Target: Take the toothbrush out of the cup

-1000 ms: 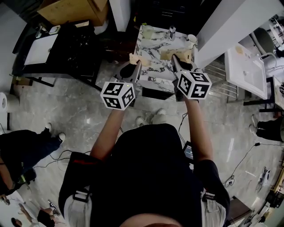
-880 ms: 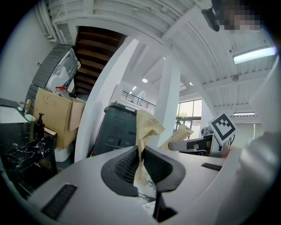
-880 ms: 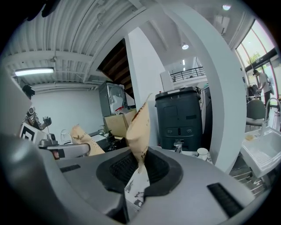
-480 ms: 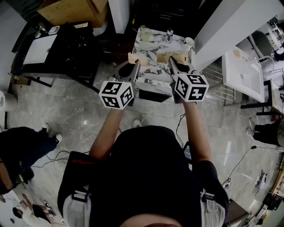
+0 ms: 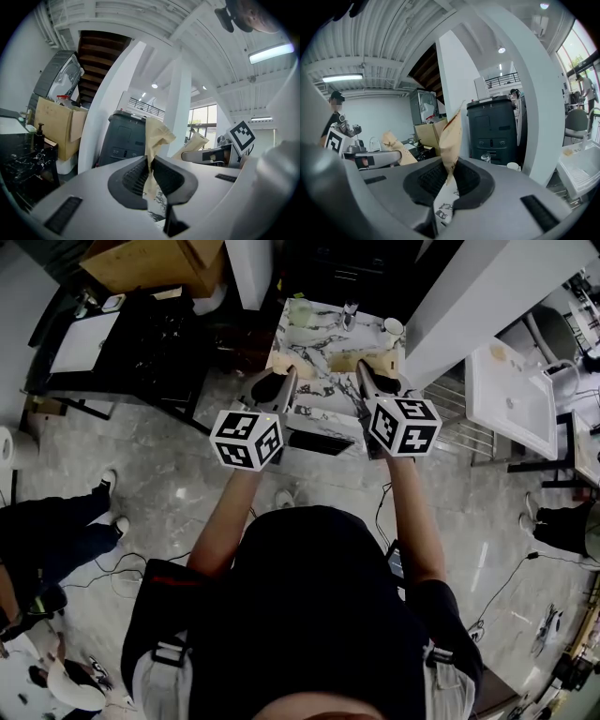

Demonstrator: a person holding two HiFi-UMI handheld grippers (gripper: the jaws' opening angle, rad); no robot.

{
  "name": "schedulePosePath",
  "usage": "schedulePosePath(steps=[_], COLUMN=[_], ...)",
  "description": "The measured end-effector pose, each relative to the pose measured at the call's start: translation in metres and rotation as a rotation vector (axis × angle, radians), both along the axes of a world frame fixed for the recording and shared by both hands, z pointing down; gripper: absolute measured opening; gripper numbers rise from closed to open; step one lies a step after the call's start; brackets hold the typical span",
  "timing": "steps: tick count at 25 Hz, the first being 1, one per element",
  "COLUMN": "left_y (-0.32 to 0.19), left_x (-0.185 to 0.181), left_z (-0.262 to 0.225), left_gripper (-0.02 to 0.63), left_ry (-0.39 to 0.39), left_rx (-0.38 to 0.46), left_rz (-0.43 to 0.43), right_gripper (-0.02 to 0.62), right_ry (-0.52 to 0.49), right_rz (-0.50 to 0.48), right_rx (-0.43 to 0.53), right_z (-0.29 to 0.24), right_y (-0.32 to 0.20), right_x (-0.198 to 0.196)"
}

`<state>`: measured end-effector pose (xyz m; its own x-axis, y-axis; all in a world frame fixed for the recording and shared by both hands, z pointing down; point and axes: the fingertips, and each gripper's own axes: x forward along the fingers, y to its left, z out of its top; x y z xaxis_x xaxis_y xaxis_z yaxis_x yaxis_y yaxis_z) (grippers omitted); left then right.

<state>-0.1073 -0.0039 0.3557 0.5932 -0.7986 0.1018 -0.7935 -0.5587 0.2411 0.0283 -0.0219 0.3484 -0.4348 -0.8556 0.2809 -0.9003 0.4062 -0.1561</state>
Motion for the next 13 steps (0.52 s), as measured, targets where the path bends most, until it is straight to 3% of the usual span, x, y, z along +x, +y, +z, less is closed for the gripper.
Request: schedulePosePath(steps=[13], left_y=[0.0], left_x=[0.02], left_z=[-0.002], left_gripper=[0.04], left_ry=[-0.013], left_rx=[0.001], left_rz=[0.009], right_gripper=[0.058], right_ry=[-0.013], right_rz=[0.005], right_rx=[-0.006], right_z=[0.001], right_y=[0.001], right_x=[0.021])
